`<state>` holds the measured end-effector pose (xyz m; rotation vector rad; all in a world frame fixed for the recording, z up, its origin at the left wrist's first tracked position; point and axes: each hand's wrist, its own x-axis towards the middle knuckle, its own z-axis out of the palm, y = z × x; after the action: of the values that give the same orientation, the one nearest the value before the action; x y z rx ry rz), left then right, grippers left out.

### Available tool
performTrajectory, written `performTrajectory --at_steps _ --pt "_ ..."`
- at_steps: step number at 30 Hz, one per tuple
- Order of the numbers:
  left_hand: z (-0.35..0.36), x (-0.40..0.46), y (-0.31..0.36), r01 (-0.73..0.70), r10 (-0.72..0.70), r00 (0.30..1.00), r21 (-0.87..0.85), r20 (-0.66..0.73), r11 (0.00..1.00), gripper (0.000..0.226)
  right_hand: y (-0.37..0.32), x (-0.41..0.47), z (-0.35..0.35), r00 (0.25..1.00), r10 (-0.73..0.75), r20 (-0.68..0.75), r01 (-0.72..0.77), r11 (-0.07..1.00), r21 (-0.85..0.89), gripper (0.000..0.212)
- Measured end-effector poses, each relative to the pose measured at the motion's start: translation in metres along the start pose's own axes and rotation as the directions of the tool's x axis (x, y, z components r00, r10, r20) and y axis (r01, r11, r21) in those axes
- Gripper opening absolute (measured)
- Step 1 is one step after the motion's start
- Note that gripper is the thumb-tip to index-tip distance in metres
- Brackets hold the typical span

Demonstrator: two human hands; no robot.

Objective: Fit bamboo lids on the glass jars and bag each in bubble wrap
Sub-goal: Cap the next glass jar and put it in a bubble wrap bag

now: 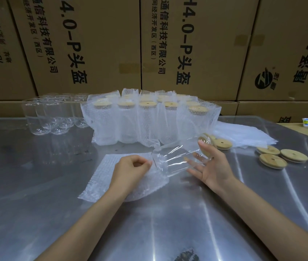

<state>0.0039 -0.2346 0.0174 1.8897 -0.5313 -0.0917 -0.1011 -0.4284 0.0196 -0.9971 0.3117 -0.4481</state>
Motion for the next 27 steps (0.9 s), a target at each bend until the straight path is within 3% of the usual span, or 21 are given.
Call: performTrajectory --at_steps 4,7,9,12,14,16,19,21,24,27 --pt "0.001 0.0 0.006 -0.047 0.021 0.991 -0.195 -0.133 0.98 0.011 0.001 0.0 0.002 1.0 -0.022 -0.013 0.022 1.0 -0.015 0.05" --pt "0.004 -0.004 0.009 -0.131 0.095 0.982 -0.227 -0.163 0.965 0.007 0.002 -0.001 0.004 0.999 -0.033 0.002 0.033 0.999 -0.041 0.05" --pt "0.007 -0.009 0.012 -0.231 0.194 0.962 -0.197 -0.192 0.953 0.008 0.004 -0.003 0.008 0.999 -0.046 0.004 0.046 0.998 -0.042 0.053" --pt "0.011 -0.018 0.017 -0.435 0.422 0.881 -0.015 -0.215 0.9 0.011 0.011 -0.006 0.015 0.998 -0.06 -0.025 0.059 0.997 -0.047 0.093" --pt "0.015 -0.023 0.022 -0.536 0.534 0.82 0.051 -0.205 0.843 0.009 0.017 -0.007 0.02 0.995 -0.085 -0.045 0.083 0.995 -0.06 0.103" --pt "0.021 -0.029 0.027 -0.589 0.581 0.791 0.017 -0.193 0.808 0.01 0.023 -0.009 0.025 0.991 -0.109 -0.079 0.105 0.993 -0.06 0.097" --pt "0.027 -0.036 0.034 -0.636 0.629 0.771 -0.096 -0.095 0.765 0.015 0.03 -0.009 0.03 0.983 -0.132 -0.126 0.126 0.991 -0.055 0.07" --pt "0.026 -0.036 0.035 -0.685 0.683 0.728 -0.061 -0.057 0.726 0.021 0.028 -0.009 0.031 0.984 -0.122 -0.13 0.118 0.992 -0.039 0.071" --pt "0.01 -0.024 0.033 -0.684 0.694 0.702 0.122 -0.16 0.719 0.024 0.019 -0.009 0.025 0.982 -0.096 -0.16 0.099 0.995 0.008 0.084" --pt "-0.015 -0.003 0.026 -0.491 0.517 0.77 0.171 -0.374 0.854 0.033 0.01 -0.007 0.016 0.971 -0.08 -0.226 0.098 0.993 0.069 0.074"
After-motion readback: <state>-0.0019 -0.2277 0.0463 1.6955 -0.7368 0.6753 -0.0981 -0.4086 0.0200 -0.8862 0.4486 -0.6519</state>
